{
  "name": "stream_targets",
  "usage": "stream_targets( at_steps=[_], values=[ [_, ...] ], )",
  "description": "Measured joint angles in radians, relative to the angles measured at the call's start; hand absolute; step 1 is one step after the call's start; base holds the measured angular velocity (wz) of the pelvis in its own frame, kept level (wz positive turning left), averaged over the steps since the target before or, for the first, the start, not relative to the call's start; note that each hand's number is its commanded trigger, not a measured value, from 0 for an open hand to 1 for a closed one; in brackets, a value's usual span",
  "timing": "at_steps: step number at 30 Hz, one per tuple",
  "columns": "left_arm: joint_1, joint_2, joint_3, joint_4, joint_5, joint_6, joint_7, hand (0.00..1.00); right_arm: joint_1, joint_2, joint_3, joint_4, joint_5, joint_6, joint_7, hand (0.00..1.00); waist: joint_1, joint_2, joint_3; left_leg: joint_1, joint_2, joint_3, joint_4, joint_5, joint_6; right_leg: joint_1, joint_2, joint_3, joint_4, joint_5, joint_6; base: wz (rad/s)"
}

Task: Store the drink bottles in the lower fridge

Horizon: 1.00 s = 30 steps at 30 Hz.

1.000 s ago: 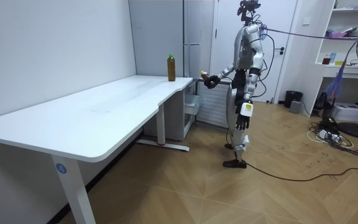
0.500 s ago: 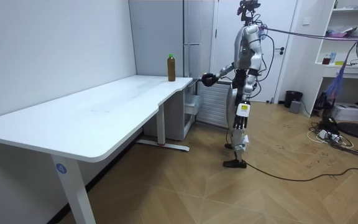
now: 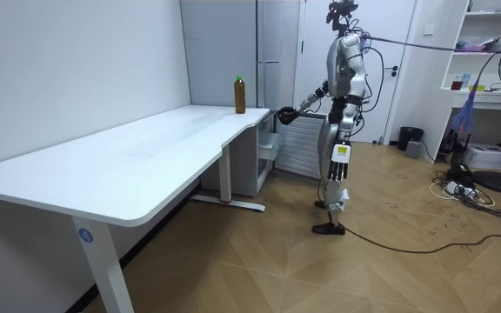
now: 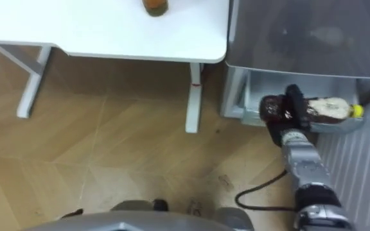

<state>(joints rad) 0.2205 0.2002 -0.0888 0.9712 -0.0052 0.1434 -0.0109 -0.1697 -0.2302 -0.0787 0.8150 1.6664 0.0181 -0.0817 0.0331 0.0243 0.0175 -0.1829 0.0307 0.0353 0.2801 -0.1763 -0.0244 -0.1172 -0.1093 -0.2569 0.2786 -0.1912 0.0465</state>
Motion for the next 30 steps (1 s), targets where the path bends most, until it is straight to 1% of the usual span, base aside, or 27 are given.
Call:
stream_targets(
  at_steps=[1,2,3,4,5,6,7,8,9,10,11,13,14,16,17,18,20,21,22,23,25,28,30],
  values=[
    [-0.011,0.005,-0.013,0.001,0.000,0.000,-0.001,0.00,-0.018,0.000,-0.005,0.013,0.002,0.000,0.011,1.00,0.000,-0.002,0.0024,-0.025,-0.002,-0.005,0.015,0.001,0.002,-0.019,-0.003,-0.004,0.008,0.000,0.000,0.12],
    [-0.015,0.005,-0.015,0.001,0.000,0.000,-0.002,0.00,-0.032,0.000,-0.010,0.030,0.004,0.001,0.019,1.00,-0.001,-0.002,0.0024,-0.037,-0.004,-0.008,0.023,0.002,0.003,-0.032,-0.007,-0.006,0.020,0.000,0.000,0.11],
    [-0.022,0.005,-0.016,0.001,0.000,-0.002,-0.002,0.00,-0.069,0.000,-0.024,0.076,0.006,0.004,0.032,1.00,0.002,-0.003,0.0034,-0.061,-0.008,-0.009,0.034,0.003,0.005,-0.060,-0.015,-0.004,0.046,-0.007,-0.001,0.08],
    [-0.031,0.006,-0.015,0.003,0.000,-0.006,-0.002,0.00,-0.112,0.000,-0.037,0.125,0.009,0.005,0.040,1.00,0.003,-0.004,0.0061,-0.090,-0.014,-0.009,0.049,0.006,0.010,-0.094,-0.025,-0.004,0.075,-0.014,-0.001,0.08],
    [-0.037,0.005,-0.015,0.007,0.000,-0.007,-0.002,0.00,-0.131,0.000,-0.048,0.148,0.010,0.005,0.044,1.00,0.003,-0.005,0.0078,-0.104,-0.017,-0.009,0.055,0.007,0.011,-0.111,-0.030,-0.004,0.088,-0.018,-0.001,0.09],
    [-0.049,0.005,-0.016,0.018,-0.003,-0.011,-0.002,0.00,-0.173,-0.001,-0.070,0.206,0.011,0.005,0.051,1.00,0.004,-0.005,0.0111,-0.128,-0.019,-0.008,0.067,0.010,0.015,-0.138,-0.036,-0.005,0.107,-0.020,-0.001,0.08],
    [-0.058,0.005,-0.016,0.031,-0.003,-0.018,-0.001,0.00,-0.204,-0.002,-0.087,0.254,0.012,0.006,0.051,1.00,0.010,-0.005,0.0123,-0.149,-0.023,-0.007,0.076,0.012,0.018,-0.162,-0.044,-0.004,0.125,-0.023,-0.001,0.06],
    [-0.060,0.005,-0.016,0.035,-0.003,-0.020,0.000,0.00,-0.212,-0.002,-0.094,0.269,0.012,0.006,0.051,1.00,0.013,-0.004,0.0128,-0.160,-0.025,-0.007,0.084,0.012,0.019,-0.173,-0.047,-0.003,0.135,-0.025,-0.001,0.03],
    [-0.068,0.006,-0.018,0.044,-0.004,-0.020,0.004,0.00,-0.217,-0.002,-0.105,0.283,0.015,0.005,0.051,1.00,0.024,-0.005,0.0142,-0.184,-0.028,-0.006,0.099,0.012,0.019,-0.200,-0.052,0.003,0.156,-0.032,-0.001,0.04],
    [-0.077,0.011,-0.035,0.049,-0.003,-0.020,0.009,0.00,-0.221,-0.003,-0.108,0.289,0.015,0.007,0.051,1.00,0.031,-0.007,0.0163,-0.211,-0.031,-0.006,0.110,0.014,0.022,-0.231,-0.057,0.006,0.172,-0.036,-0.002,0.04],
    [-0.077,0.011,-0.035,0.049,-0.003,-0.020,0.010,0.00,-0.228,-0.003,-0.108,0.300,0.015,0.009,0.051,1.00,0.034,-0.007,0.0174,-0.226,-0.031,-0.007,0.118,0.014,0.022,-0.244,-0.059,0.006,0.179,-0.038,-0.003,0.06],
    [-0.078,0.012,-0.037,0.049,-0.003,-0.020,0.024,0.00,-0.247,-0.005,-0.110,0.340,0.017,0.018,0.050,1.00,0.047,-0.009,0.0221,-0.270,-0.033,-0.012,0.136,0.015,0.023,-0.289,-0.065,0.005,0.210,-0.043,-0.005,0.07],
    [-0.077,0.012,-0.037,0.049,-0.003,-0.020,0.024,0.00,-0.249,-0.006,-0.110,0.350,0.017,0.019,0.050,1.00,0.050,-0.009,0.0228,-0.277,-0.035,-0.012,0.137,0.016,0.023,-0.297,-0.067,0.006,0.216,-0.045,-0.006,0.08],
    [-0.077,0.013,-0.044,0.048,-0.003,-0.022,0.025,0.00,-0.269,-0.013,-0.110,0.371,0.015,0.020,0.049,1.00,0.057,-0.014,0.0266,-0.323,-0.042,-0.015,0.154,0.019,0.025,-0.350,-0.078,0.007,0.249,-0.052,-0.008,0.08],
    [-0.078,0.013,-0.047,0.048,-0.004,-0.022,0.026,0.00,-0.277,-0.016,-0.110,0.374,0.015,0.021,0.049,1.00,0.056,-0.014,0.0268,-0.337,-0.043,-0.015,0.159,0.020,0.026,-0.365,-0.081,0.007,0.258,-0.054,-0.008,0.08],
    [-0.079,0.013,-0.059,0.049,-0.003,-0.022,0.026,0.00,-0.290,-0.024,-0.110,0.376,0.016,0.028,0.049,1.00,0.057,-0.014,0.0268,-0.364,-0.045,-0.015,0.171,0.023,0.027,-0.393,-0.086,0.007,0.272,-0.054,-0.008,0.08],
    [-0.080,0.013,-0.074,0.050,-0.005,-0.022,0.025,0.00,-0.313,-0.036,-0.110,0.388,0.016,0.028,0.048,1.00,0.058,-0.017,0.0286,-0.386,-0.053,-0.012,0.180,0.024,0.029,-0.422,-0.098,0.009,0.298,-0.059,-0.010,0.06],
    [-0.080,0.013,-0.078,0.051,-0.015,-0.022,0.023,0.00,-0.331,-0.045,-0.110,0.391,0.016,0.028,0.048,1.00,0.059,-0.019,0.0303,-0.400,-0.059,-0.011,0.191,0.024,0.030,-0.440,-0.105,0.016,0.316,-0.065,-0.008,0.00],
    [-0.082,0.015,-0.077,0.051,-0.050,-0.024,0.024,0.00,-0.350,-0.054,-0.110,0.391,0.016,0.029,0.048,1.00,0.060,-0.022,0.0324,-0.418,-0.061,-0.008,0.204,0.023,0.031,-0.459,-0.109,0.022,0.332,-0.071,-0.007,0.00],
    [-0.083,0.015,-0.077,0.051,-0.068,-0.025,0.025,0.00,-0.360,-0.058,-0.110,0.391,0.016,0.029,0.048,1.00,0.061,-0.023,0.0328,-0.428,-0.061,-0.008,0.211,0.022,0.032,-0.468,-0.110,0.022,0.339,-0.073,-0.007,0.07],
    [-0.092,0.016,-0.077,0.051,-0.118,-0.026,0.028,0.00,-0.391,-0.088,-0.111,0.390,0.021,0.037,0.047,1.00,0.059,-0.025,0.0344,-0.474,-0.064,-0.008,0.250,0.018,0.036,-0.510,-0.120,0.020,0.373,-0.088,-0.009,0.15],
    [-0.104,0.018,-0.072,0.052,-0.123,-0.026,0.042,0.00,-0.432,-0.122,-0.114,0.386,0.020,0.038,0.020,1.00,0.067,-0.036,0.0395,-0.522,-0.067,-0.009,0.295,0.013,0.033,-0.559,-0.132,0.022,0.430,-0.105,-0.016,0.12],
    [-0.105,0.021,-0.071,0.052,-0.121,-0.027,0.044,0.00,-0.438,-0.133,-0.131,0.358,0.016,0.037,-0.005,1.00,0.075,-0.037,0.0391,-0.547,-0.060,-0.010,0.329,0.001,0.030,-0.576,-0.131,0.021,0.457,-0.114,-0.022,0.06]
  ],
)
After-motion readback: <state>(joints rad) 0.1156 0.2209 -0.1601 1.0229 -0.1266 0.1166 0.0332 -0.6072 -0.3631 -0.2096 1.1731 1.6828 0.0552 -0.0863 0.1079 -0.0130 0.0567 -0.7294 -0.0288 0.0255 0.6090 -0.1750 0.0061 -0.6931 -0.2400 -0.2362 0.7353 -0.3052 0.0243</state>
